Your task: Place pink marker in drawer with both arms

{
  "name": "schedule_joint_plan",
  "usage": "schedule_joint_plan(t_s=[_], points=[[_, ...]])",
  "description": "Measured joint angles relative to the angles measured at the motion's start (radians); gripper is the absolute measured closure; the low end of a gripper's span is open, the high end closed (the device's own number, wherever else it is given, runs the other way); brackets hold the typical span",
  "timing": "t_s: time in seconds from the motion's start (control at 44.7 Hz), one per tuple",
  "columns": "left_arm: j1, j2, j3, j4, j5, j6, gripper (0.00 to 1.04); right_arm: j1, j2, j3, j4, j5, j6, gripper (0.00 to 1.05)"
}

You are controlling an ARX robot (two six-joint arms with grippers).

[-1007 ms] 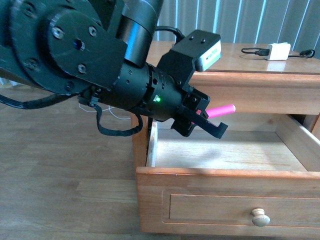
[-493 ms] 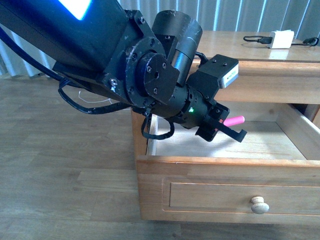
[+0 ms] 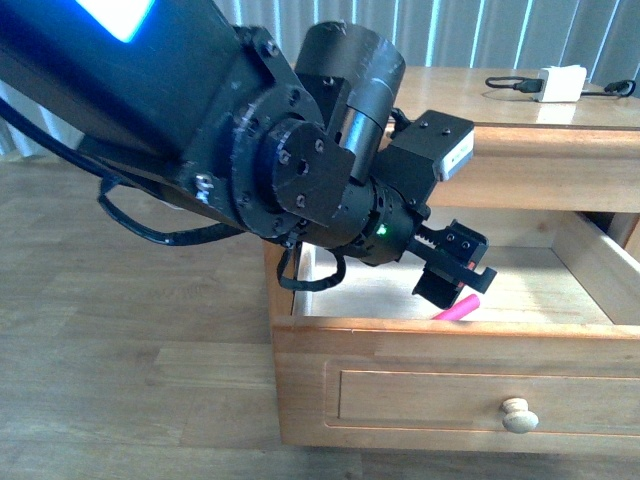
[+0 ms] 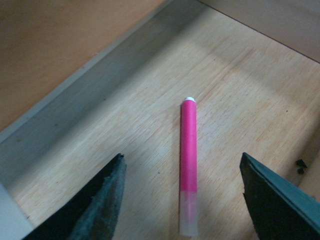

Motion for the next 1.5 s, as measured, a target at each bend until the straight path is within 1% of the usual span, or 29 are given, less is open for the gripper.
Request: schedule_joint_plan(t_s=[0.157,0.201,0.313,0.381,0.448,0.493,0.582,0.649,0.694,0.806,0.94,1.03,1.075,1.254,1.276,1.321,1.343,1.366,1.433,1.5], points=[[0.019,-0.148,-0.118,0.06,-0.047,-0.05,0.09,0.0,0.0,0.0,0.0,0.0,0.0,0.09],[0.028,-0.192,-0.152,0.087,-0.07,-0.065,0.05,0.0,0.0,0.0,0.0,0.0,0.0,0.09],[0.056,-0.306,-0.247,0.158,-0.132,-0.121,0.07,0.0,0.0,0.0,0.0,0.0,0.0,0.09],[0.084,-0.396,-0.32,0.186,-0.167,-0.164,0.06,0.0,0.0,0.0,0.0,0.0,0.0,0.09],[0.128,-0.536,-0.437,0.218,-0.214,-0.195,0.06,0.0,0.0,0.0,0.0,0.0,0.0,0.09],[0.15,-0.621,-0.505,0.233,-0.249,-0.188,0.06,0.0,0.0,0.0,0.0,0.0,0.0,0.09],[0.181,-0.767,-0.611,0.233,-0.28,-0.175,0.06,0.0,0.0,0.0,0.0,0.0,0.0,0.09],[0.203,-0.934,-0.721,0.235,-0.331,-0.16,0.06,0.0,0.0,0.0,0.0,0.0,0.0,0.09],[0.208,-1.045,-0.795,0.246,-0.392,-0.154,0.06,0.0,0.0,0.0,0.0,0.0,0.0,0.09],[0.233,-1.279,-0.934,0.147,-0.471,-0.188,0.06,0.0,0.0,0.0,0.0,0.0,0.0,0.09],[0.312,-1.641,-1.085,-0.151,-0.518,-0.348,0.06,0.0,0.0,0.0,0.0,0.0,0.0,0.09],[0.381,-1.839,-1.149,-0.318,-0.468,-0.464,0.06,0.0,0.0,0.0,0.0,0.0,0.0,0.09],[0.393,-1.883,-1.17,-0.348,-0.461,-0.492,0.06,0.0,0.0,0.0,0.0,0.0,0.0,0.09],[0.397,-1.9,-1.173,-0.352,-0.453,-0.533,0.06,0.0,0.0,0.0,0.0,0.0,0.0,0.09],[0.41,-1.91,-1.178,-0.343,-0.425,-0.517,0.08,0.0,0.0,0.0,0.0,0.0,0.0,0.09],[0.481,-1.961,-1.217,-0.284,-0.276,-0.434,0.18,0.0,0.0,0.0,0.0,0.0,0.0,0.09],[0.506,-1.986,-1.234,-0.275,-0.235,-0.397,0.24,0.0,0.0,0.0,0.0,0.0,0.0,0.09],[0.521,-2.005,-1.243,-0.267,-0.213,-0.362,0.29,0.0,0.0,0.0,0.0,0.0,0.0,0.09],[0.531,-2.024,-1.264,-0.256,-0.198,-0.301,0.45,0.0,0.0,0.0,0.0,0.0,0.0,0.09],[0.533,-2.033,-1.284,-0.253,-0.195,-0.28,0.58,0.0,0.0,0.0,0.0,0.0,0.0,0.09]])
